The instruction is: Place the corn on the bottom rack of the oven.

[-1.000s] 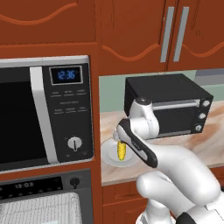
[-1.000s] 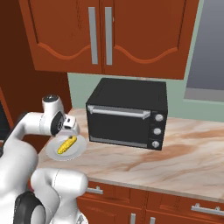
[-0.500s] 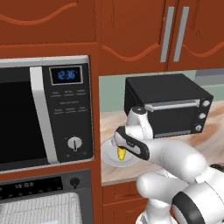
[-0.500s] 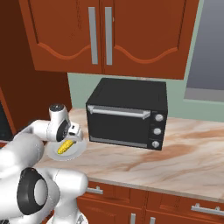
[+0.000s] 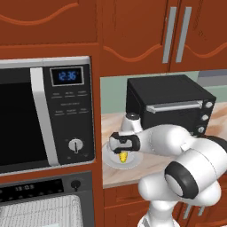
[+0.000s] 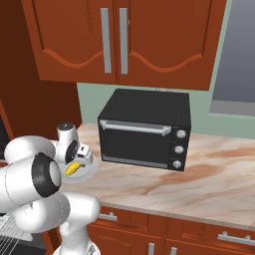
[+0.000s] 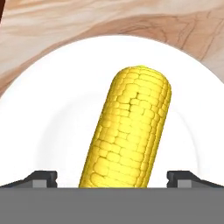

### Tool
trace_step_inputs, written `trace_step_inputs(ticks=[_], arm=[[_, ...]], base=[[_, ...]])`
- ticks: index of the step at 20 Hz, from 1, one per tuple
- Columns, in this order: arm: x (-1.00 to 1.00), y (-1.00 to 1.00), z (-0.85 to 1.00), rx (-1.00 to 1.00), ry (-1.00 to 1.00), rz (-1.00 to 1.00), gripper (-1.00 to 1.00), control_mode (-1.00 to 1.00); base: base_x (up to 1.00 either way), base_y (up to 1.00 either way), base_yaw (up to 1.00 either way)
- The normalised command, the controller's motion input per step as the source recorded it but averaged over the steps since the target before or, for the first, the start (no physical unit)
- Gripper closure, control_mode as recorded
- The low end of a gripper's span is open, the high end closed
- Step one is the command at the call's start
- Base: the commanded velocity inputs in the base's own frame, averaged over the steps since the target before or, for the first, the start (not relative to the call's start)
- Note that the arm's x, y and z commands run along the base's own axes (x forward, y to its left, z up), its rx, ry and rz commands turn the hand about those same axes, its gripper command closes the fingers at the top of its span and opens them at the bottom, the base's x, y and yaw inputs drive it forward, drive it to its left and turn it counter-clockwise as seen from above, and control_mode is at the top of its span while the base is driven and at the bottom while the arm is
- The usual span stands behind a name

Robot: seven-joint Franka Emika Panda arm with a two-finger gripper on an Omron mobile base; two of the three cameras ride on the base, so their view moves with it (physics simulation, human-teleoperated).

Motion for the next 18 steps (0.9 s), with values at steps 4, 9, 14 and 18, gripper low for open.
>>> trace_step_inputs(ticks=[4,9,14,18], arm=[[-0.05,0.0,-0.46,0.06,0.06,0.0,-1.0,-1.0],[-0.07,0.0,-0.28,0.03,0.01,0.0,1.0,-1.0],[-0.08,0.0,0.06,0.0,0.0,0.0,1.0,-1.0],[-0.47,0.0,0.7,0.0,-0.06,-0.02,1.0,-1.0]], base=[[0.0,0.0,0.0],[0.0,0.0,0.0],[0.0,0.0,0.0],[0.0,0.0,0.0]])
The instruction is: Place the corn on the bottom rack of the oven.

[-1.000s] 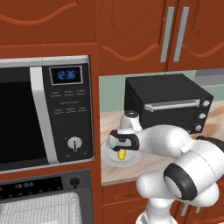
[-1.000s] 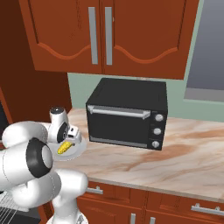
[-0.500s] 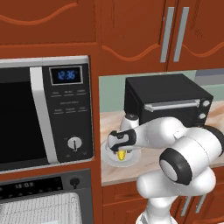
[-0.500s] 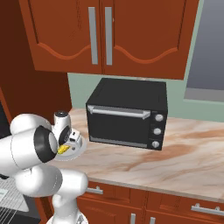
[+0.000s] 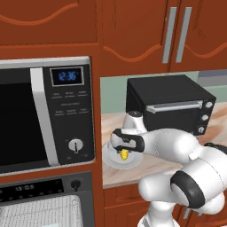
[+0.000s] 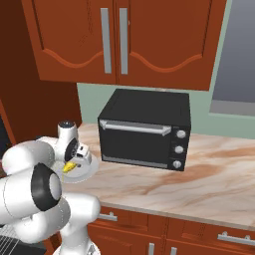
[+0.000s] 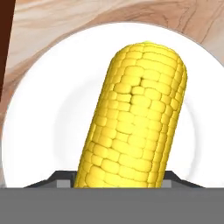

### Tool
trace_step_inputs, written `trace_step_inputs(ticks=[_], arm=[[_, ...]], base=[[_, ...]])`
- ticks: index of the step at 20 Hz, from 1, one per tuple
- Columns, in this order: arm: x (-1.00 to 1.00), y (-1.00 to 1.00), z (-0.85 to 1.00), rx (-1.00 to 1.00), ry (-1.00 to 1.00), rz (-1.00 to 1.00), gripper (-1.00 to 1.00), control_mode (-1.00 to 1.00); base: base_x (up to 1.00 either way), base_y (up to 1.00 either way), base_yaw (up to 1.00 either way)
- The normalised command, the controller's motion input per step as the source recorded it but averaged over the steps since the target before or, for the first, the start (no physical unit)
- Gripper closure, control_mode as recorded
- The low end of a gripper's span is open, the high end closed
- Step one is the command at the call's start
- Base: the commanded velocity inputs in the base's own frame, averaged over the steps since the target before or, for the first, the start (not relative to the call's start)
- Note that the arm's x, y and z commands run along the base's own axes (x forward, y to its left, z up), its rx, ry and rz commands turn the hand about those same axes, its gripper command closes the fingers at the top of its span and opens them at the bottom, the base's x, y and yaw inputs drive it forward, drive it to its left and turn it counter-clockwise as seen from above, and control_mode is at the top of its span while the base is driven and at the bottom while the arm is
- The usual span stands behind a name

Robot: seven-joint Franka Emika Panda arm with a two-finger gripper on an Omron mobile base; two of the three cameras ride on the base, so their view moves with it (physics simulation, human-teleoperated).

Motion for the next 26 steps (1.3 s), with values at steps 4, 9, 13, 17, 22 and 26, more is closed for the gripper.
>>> trace_step_inputs(ticks=[4,9,13,17,22,26], arm=[[-0.62,0.0,0.98,0.0,-0.04,-0.03,1.0,-1.0],[-0.86,0.09,1.0,-0.06,-0.1,-0.01,1.0,-1.0],[-0.99,0.28,0.97,-0.1,-0.14,0.0,1.0,-1.0],[-1.0,0.38,0.72,-0.09,-0.24,0.0,1.0,-1.0],[-1.0,0.74,0.34,-0.09,-0.16,0.0,1.0,-1.0],[-0.79,1.0,-0.14,-0.04,-0.06,0.24,1.0,-1.0]], base=[[0.0,0.0,0.0],[0.0,0.0,0.0],[0.0,0.0,0.0],[0.0,0.0,0.0],[0.0,0.0,0.0],[0.0,0.0,0.0]])
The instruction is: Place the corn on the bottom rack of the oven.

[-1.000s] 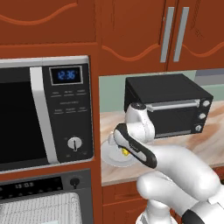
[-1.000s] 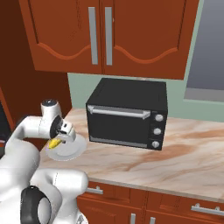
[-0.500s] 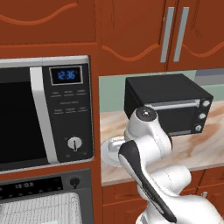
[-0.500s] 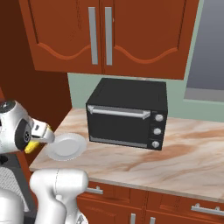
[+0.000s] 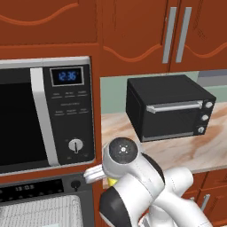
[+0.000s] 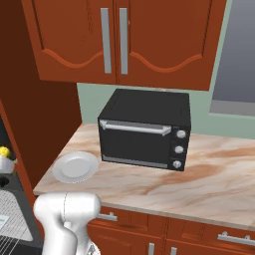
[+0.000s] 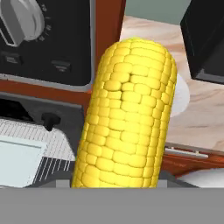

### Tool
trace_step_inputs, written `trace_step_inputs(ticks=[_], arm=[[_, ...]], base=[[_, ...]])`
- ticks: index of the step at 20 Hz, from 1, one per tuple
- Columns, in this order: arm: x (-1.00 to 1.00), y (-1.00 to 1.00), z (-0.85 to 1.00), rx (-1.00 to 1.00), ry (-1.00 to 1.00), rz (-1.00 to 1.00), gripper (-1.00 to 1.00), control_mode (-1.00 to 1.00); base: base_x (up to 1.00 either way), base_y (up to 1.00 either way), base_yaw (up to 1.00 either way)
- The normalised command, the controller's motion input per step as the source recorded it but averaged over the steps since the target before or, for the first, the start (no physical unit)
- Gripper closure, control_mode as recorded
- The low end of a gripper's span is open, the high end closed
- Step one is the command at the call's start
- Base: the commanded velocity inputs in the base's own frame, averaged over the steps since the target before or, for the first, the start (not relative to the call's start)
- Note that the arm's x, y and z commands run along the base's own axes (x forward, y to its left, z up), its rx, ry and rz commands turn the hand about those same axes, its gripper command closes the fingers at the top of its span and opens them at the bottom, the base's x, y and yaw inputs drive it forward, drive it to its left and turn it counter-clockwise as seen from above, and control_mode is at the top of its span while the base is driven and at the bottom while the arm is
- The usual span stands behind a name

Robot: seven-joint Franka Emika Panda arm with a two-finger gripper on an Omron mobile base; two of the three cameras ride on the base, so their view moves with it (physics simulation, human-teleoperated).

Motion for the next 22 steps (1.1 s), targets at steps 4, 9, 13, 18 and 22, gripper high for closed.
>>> trace_step_inputs(ticks=[4,9,13,18,22], arm=[[-0.57,1.0,-0.37,-0.04,0.0,0.21,1.0,-1.0],[-0.14,1.0,-0.68,0.0,0.0,0.1,1.0,-1.0],[-0.04,1.0,-0.9,0.0,0.04,0.0,1.0,-1.0],[0.0,0.8,-0.81,0.0,0.14,0.0,1.0,-1.0],[0.04,0.38,-0.6,0.0,0.13,0.0,1.0,-1.0]], base=[[0.0,0.0,0.0],[0.0,0.0,0.0],[0.0,0.0,0.0],[0.0,0.0,0.0],[0.0,0.0,0.0]])
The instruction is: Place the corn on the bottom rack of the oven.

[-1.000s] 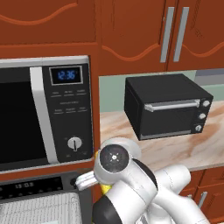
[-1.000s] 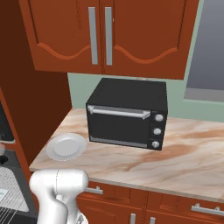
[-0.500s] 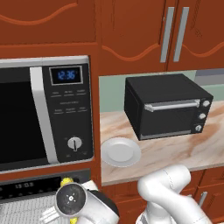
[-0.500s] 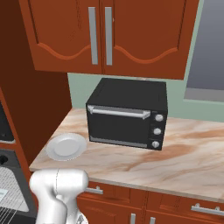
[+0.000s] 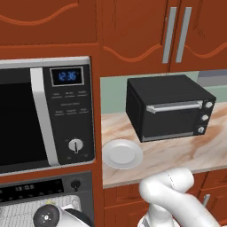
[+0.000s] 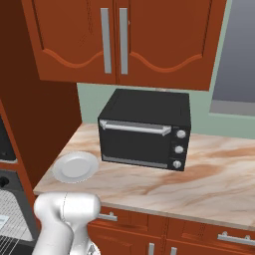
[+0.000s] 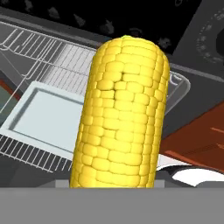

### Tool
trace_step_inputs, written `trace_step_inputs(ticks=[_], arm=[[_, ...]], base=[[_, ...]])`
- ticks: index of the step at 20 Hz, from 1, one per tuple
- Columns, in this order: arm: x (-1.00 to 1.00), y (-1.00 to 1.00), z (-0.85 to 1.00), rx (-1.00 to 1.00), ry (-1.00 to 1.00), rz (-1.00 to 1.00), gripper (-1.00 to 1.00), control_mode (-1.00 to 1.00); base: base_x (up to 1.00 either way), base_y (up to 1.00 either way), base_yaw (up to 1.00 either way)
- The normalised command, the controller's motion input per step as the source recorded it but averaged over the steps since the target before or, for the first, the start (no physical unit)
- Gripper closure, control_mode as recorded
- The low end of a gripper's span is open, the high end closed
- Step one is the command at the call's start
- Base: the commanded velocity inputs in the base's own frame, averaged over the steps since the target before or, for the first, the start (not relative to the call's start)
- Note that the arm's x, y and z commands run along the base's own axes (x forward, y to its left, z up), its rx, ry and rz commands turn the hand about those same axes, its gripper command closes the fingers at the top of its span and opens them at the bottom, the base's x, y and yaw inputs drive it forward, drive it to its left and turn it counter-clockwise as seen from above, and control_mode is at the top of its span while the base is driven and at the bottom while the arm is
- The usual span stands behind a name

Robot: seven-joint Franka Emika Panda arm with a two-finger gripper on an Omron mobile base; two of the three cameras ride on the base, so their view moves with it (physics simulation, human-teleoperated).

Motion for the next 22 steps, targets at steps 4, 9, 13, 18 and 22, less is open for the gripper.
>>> trace_step_inputs(ticks=[4,9,13,18,22], arm=[[0.17,0.36,-0.58,0.0,0.15,0.0,1.0,-1.0],[0.11,0.35,-0.46,0.0,0.13,0.0,1.0,-1.0],[0.08,0.56,-0.63,-0.02,0.03,-0.07,1.0,-1.0],[0.0,0.32,-0.51,-0.11,-0.05,-0.23,1.0,-1.0],[0.0,0.0,-0.4,-0.01,0.0,-0.24,1.0,-1.0]], base=[[0.0,0.0,0.0],[0.0,0.0,0.0],[0.0,0.0,0.0],[0.0,0.0,0.0],[0.0,0.0,0.0]])
